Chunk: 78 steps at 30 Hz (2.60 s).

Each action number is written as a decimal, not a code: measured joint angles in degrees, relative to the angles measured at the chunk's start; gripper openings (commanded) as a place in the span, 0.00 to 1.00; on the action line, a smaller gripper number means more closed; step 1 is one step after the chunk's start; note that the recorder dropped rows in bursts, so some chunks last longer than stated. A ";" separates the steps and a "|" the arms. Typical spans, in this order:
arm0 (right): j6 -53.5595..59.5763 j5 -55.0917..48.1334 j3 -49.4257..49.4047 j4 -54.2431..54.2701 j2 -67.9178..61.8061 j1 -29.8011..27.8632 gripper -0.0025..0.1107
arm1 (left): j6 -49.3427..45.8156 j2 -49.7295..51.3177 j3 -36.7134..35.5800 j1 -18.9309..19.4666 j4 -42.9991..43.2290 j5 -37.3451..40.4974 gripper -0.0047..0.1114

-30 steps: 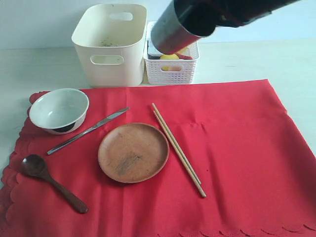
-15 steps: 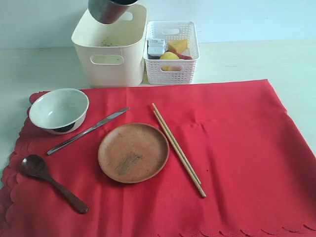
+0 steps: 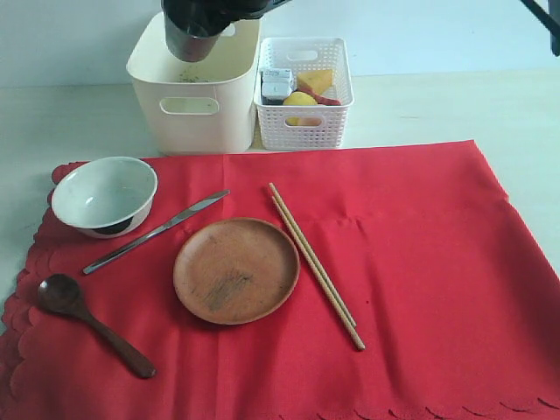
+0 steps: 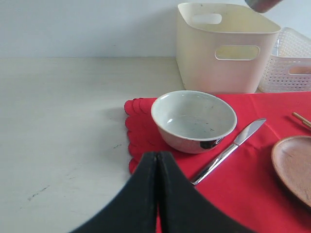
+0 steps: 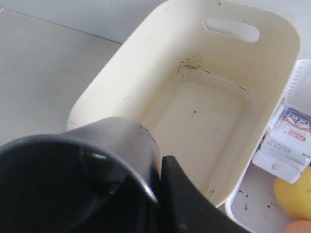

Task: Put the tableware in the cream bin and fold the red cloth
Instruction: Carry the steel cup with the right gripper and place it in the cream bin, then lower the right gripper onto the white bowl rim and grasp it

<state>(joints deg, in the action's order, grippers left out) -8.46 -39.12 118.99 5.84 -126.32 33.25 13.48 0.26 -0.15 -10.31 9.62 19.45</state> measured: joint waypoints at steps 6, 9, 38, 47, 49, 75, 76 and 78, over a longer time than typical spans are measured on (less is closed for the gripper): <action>-4.93 2.84 0.00 -2.72 -2.26 0.00 0.02 | 0.00 0.00 0.00 0.00 0.00 0.00 0.05; -8.15 4.76 0.00 -3.96 -3.67 0.00 0.02 | 0.00 0.00 0.00 0.00 0.00 0.00 0.05; -17.76 7.01 0.14 -11.65 -6.61 0.00 0.43 | 0.00 0.00 0.00 0.00 0.00 0.00 0.05; -17.66 1.50 0.22 -11.77 -0.41 0.00 0.43 | 0.00 0.00 0.00 0.00 0.00 0.00 0.05; -17.66 -1.23 0.22 -11.77 0.70 0.00 0.43 | 0.00 0.00 0.00 0.00 0.00 0.00 0.05; -3.29 -19.63 0.22 3.41 3.31 0.77 0.43 | 0.00 0.00 0.00 0.00 0.00 0.00 0.05; -2.86 -19.63 0.22 3.75 3.31 1.19 0.43 | 0.00 0.00 0.00 0.00 0.00 0.00 0.05; -1.98 -19.63 0.22 3.99 3.31 2.42 0.43 | 0.00 0.00 0.00 0.00 0.00 0.00 0.05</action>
<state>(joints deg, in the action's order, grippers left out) -10.43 -58.75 119.21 9.84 -123.01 35.67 13.48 0.26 -0.15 -10.31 9.62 19.45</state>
